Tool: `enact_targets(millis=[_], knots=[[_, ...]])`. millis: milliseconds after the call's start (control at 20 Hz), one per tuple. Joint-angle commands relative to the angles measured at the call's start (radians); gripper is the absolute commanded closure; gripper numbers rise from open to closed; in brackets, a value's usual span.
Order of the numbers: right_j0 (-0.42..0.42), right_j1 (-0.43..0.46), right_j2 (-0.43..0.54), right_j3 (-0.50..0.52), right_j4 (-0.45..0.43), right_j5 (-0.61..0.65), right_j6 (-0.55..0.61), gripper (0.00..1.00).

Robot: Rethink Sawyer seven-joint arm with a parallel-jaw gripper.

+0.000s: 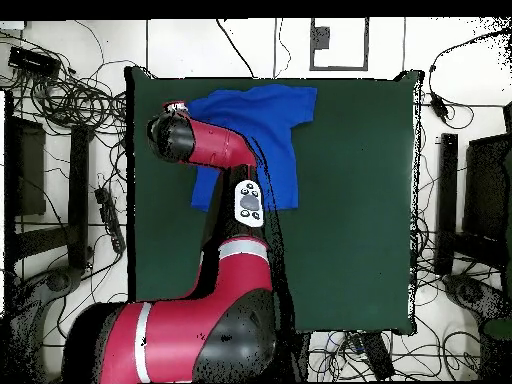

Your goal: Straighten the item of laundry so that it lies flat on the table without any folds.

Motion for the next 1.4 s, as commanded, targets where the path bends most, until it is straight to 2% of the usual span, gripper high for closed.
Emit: enact_targets(millis=[50,400,650,800,950,1100,1200,1400], knots=[[0.034,0.032,-0.049,-0.217,-0.347,0.354,-0.544,0.0],[0.006,0.01,0.044,-0.188,-0.446,0.352,-0.501,0.0],[-0.01,0.005,0.096,-0.143,-0.451,0.377,-0.471,0.0],[-0.027,0.048,0.118,-0.169,-0.471,0.345,-0.493,0.0],[-0.042,0.044,0.131,-0.144,-0.487,0.317,-0.5,0.0],[-0.057,0.009,0.158,-0.074,-0.466,0.311,-0.48,0.0],[-0.08,-0.006,0.213,-0.001,-0.414,0.297,-0.432,0.0],[-0.091,0.013,0.281,0.056,-0.362,0.254,-0.331,0.0]])
